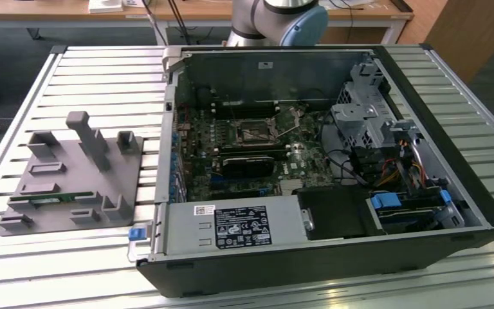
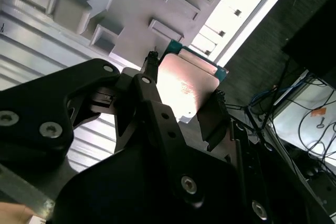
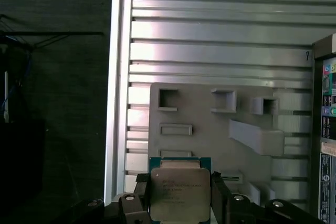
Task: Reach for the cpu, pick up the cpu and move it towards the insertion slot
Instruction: 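Pick up the cpu and move it towards the insertion slot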
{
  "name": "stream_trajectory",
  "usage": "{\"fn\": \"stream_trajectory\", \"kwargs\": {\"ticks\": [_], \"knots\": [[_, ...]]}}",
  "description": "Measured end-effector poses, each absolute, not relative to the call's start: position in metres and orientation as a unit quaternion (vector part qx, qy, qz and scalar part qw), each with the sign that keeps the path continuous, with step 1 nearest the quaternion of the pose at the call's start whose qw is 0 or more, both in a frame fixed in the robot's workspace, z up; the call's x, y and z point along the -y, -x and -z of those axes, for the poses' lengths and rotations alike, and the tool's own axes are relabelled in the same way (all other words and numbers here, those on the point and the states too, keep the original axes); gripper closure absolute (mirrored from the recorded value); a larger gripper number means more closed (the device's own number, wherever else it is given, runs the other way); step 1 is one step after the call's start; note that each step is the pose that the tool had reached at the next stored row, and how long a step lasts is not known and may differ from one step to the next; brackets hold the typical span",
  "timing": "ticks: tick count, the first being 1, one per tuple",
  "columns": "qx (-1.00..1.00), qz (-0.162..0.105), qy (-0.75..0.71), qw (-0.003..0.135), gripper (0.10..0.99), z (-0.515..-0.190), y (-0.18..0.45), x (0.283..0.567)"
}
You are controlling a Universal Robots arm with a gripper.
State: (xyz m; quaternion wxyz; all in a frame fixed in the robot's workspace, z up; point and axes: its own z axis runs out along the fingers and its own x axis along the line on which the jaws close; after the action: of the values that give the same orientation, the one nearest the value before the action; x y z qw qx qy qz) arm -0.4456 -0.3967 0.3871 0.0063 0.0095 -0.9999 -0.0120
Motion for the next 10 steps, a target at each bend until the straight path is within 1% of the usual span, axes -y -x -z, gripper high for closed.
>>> {"fn": "stream_trajectory", "kwargs": {"ticks": [10], "knots": [[1.000,0.012,-0.009,0.006,0.541,-0.415,0.446,0.397]]}}
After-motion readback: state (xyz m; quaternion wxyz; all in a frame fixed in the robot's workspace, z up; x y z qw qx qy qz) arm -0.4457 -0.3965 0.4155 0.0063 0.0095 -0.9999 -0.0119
